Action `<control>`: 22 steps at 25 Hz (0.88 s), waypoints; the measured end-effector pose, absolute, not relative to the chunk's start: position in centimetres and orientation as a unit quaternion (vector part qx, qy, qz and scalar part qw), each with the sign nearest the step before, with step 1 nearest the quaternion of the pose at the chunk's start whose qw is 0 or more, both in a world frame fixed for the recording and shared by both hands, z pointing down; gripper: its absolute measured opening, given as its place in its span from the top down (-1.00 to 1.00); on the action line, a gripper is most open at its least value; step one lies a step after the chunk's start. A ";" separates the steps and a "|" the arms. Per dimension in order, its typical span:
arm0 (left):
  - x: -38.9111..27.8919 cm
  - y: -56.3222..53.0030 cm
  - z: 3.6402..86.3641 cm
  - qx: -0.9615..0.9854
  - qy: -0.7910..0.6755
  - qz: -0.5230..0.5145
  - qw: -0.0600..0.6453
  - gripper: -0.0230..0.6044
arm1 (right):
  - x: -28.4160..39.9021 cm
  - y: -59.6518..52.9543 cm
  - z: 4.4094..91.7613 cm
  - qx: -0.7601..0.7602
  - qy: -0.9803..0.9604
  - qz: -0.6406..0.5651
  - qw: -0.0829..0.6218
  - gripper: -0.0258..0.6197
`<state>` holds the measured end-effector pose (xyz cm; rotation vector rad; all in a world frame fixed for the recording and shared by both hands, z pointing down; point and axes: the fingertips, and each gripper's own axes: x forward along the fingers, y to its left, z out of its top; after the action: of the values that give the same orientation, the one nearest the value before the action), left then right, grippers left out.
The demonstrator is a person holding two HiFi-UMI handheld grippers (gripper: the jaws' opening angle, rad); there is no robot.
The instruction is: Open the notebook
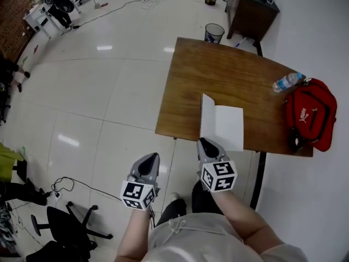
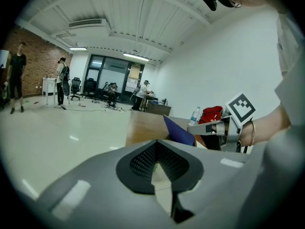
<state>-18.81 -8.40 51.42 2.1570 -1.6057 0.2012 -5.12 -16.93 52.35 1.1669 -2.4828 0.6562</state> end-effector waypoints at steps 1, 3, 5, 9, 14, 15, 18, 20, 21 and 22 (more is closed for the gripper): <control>-19.4 -8.0 51.7 0.776 -0.586 0.072 0.224 0.91 | -5.9 -16.6 52.9 0.401 -0.872 0.229 0.161 0.83; -20.3 -7.4 52.7 0.768 -0.594 0.072 0.230 0.91 | -7.4 -16.1 54.6 0.389 -0.876 0.232 0.167 0.83; -20.9 -6.6 54.1 0.760 -0.599 0.075 0.242 0.91 | -8.5 -15.4 56.9 0.379 -0.875 0.240 0.181 0.83; -21.4 -5.7 58.0 0.744 -0.606 0.085 0.269 0.91 | -9.6 -15.2 62.5 0.368 -0.866 0.267 0.210 0.83; -21.3 -4.1 59.9 0.737 -0.603 0.097 0.290 0.91 | -10.0 -15.2 65.4 0.364 -0.857 0.285 0.228 0.83; -21.2 -3.9 59.9 0.738 -0.601 0.098 0.290 0.91 | -9.9 -15.2 65.4 0.364 -0.855 0.292 0.226 0.83; -20.5 -4.6 58.4 0.750 -0.592 0.091 0.279 0.91 | -8.7 -15.5 63.1 0.372 -0.854 0.304 0.200 0.84; -19.6 -5.9 56.4 0.764 -0.584 0.082 0.261 0.91 | -7.2 -15.8 60.4 0.381 -0.859 0.291 0.178 0.86; -19.0 -6.7 55.3 0.772 -0.579 0.077 0.250 0.91 | -6.3 -15.9 58.9 0.387 -0.862 0.281 0.168 0.87; -18.4 -7.5 54.1 0.781 -0.573 0.072 0.238 0.91 | -5.3 -16.0 57.6 0.394 -0.864 0.269 0.160 0.88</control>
<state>-18.35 -7.48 54.14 2.1396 -1.5698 0.1983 -5.28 -15.98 57.59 1.1249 -2.4690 0.7686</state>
